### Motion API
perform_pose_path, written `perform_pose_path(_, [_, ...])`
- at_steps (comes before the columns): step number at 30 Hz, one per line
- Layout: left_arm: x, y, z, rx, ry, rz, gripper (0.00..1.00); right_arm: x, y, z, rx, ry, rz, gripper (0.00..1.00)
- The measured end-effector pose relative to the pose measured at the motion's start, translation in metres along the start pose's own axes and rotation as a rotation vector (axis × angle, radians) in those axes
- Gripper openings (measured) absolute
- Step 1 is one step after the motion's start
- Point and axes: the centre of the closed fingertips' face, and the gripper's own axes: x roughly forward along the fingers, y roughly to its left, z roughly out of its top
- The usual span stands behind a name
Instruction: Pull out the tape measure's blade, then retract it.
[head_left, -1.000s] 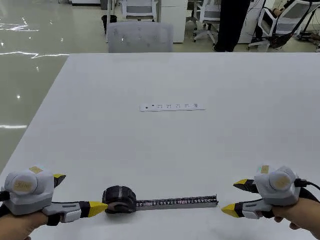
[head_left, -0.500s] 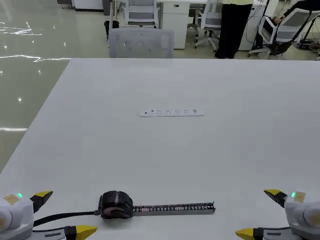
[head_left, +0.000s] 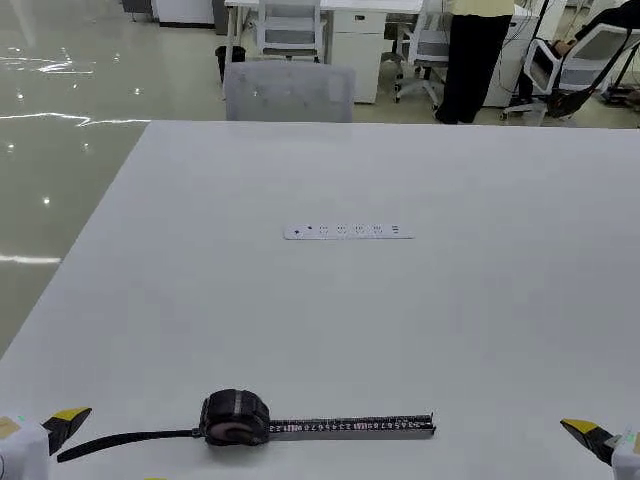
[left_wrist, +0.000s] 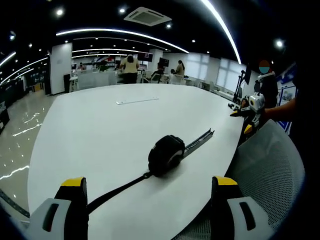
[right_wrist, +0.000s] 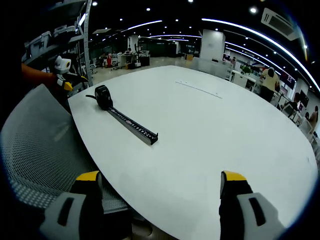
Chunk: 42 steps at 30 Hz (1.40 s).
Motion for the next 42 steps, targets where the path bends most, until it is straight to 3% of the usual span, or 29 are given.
perform_pose_path(5, [0.006,-0.005,-0.002,0.007,0.010,-0.011,1.00,-0.002,-0.001,0.007,0.022,-0.024,0.000,1.00])
perform_pose_path(8, [0.009,-0.007,0.002,0.010,0.003,-0.019,1.00,-0.002,-0.002,0.008,0.017,-0.026,-0.004,1.00])
perform_pose_path(20, [0.013,-0.008,0.009,0.019,-0.003,-0.019,1.00,-0.007,-0.005,0.004,0.015,-0.021,-0.021,1.00])
perform_pose_path(33, [0.014,-0.008,0.010,0.005,-0.002,-0.007,1.00,-0.014,-0.006,0.004,0.018,-0.023,-0.030,0.99])
perform_pose_path(42, [0.015,-0.006,0.011,-0.038,0.011,0.037,1.00,-0.015,-0.007,0.005,0.013,-0.026,-0.029,0.99])
